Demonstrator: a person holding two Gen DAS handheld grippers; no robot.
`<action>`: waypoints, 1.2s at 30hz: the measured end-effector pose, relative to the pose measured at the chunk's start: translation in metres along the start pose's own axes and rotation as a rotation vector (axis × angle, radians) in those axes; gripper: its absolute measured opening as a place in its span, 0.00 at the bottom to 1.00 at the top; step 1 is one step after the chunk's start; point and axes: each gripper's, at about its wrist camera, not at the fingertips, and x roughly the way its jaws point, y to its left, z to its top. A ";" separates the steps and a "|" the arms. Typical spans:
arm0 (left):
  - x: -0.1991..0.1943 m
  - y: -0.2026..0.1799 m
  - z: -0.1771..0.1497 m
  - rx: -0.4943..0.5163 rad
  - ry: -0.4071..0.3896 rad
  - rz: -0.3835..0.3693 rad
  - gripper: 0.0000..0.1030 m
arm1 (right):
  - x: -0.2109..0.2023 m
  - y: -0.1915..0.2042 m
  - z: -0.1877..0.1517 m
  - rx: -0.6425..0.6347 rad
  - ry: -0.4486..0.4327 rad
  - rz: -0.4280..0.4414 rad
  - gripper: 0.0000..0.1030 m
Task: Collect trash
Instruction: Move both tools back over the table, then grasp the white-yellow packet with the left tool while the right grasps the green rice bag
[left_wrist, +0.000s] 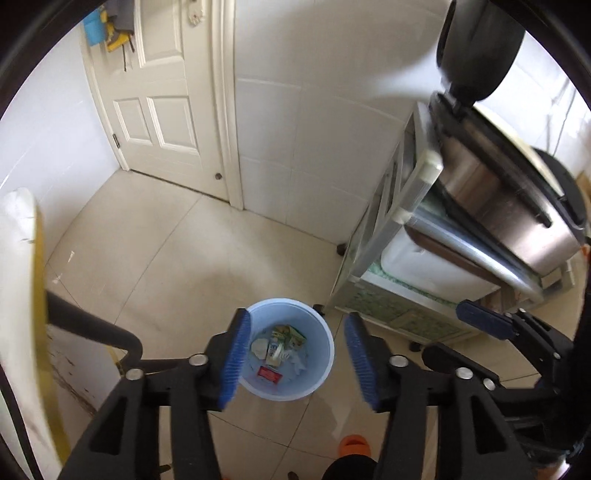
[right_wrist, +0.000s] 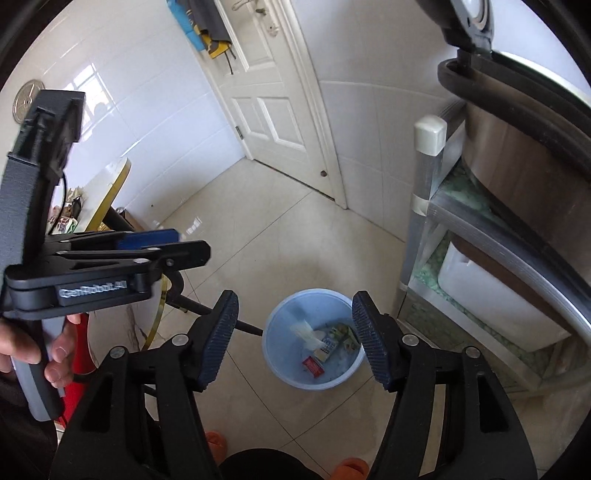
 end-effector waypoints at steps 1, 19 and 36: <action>-0.006 -0.002 -0.002 0.002 -0.013 0.010 0.53 | -0.003 0.003 0.001 -0.005 -0.006 -0.001 0.60; -0.225 0.138 -0.143 -0.202 -0.291 0.241 0.93 | -0.052 0.204 0.033 -0.368 -0.120 0.111 0.67; -0.267 0.304 -0.223 -0.514 -0.196 0.351 0.93 | 0.083 0.390 0.037 -0.750 0.037 0.169 0.80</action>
